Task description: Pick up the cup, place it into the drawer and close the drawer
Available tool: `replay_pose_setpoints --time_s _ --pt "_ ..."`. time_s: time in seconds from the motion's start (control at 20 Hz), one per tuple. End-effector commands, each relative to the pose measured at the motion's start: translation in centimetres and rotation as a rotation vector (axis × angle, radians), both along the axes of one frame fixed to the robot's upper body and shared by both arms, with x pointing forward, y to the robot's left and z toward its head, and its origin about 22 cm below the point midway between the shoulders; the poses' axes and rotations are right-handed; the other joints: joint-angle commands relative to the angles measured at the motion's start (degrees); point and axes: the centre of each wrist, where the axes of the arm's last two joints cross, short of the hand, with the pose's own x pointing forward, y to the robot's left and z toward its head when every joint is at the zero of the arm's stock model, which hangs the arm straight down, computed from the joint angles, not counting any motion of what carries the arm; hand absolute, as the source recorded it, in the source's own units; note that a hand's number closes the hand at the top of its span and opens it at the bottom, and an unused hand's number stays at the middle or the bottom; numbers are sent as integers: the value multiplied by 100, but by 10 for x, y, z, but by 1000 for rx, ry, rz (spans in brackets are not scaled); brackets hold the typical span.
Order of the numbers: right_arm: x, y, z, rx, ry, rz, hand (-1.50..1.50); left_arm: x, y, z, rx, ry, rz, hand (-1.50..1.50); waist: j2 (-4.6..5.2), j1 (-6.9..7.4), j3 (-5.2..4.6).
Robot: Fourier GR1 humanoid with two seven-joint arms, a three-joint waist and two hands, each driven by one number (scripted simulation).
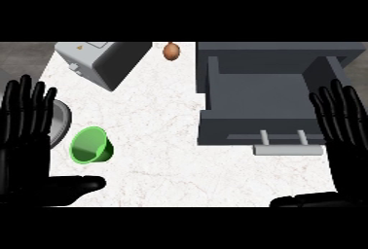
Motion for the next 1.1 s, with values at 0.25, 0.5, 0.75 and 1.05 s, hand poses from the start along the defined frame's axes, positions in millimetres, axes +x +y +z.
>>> replay_pose_setpoints --time_s 0.25,0.5,0.75,1.05 --pt "18 10 14 28 26 50 -150 18 -6 -2 -78 30 26 -150 -8 1 -7" --pt "16 23 16 34 35 28 -150 18 -26 -14 -76 29 14 -150 -9 -3 -7" --pt "6 4 13 4 28 59 -150 27 10 -11 -95 76 36 -150 -10 -7 -7" --pt "11 14 10 20 7 15 -150 25 17 -4 -91 90 64 -150 -10 1 -7"
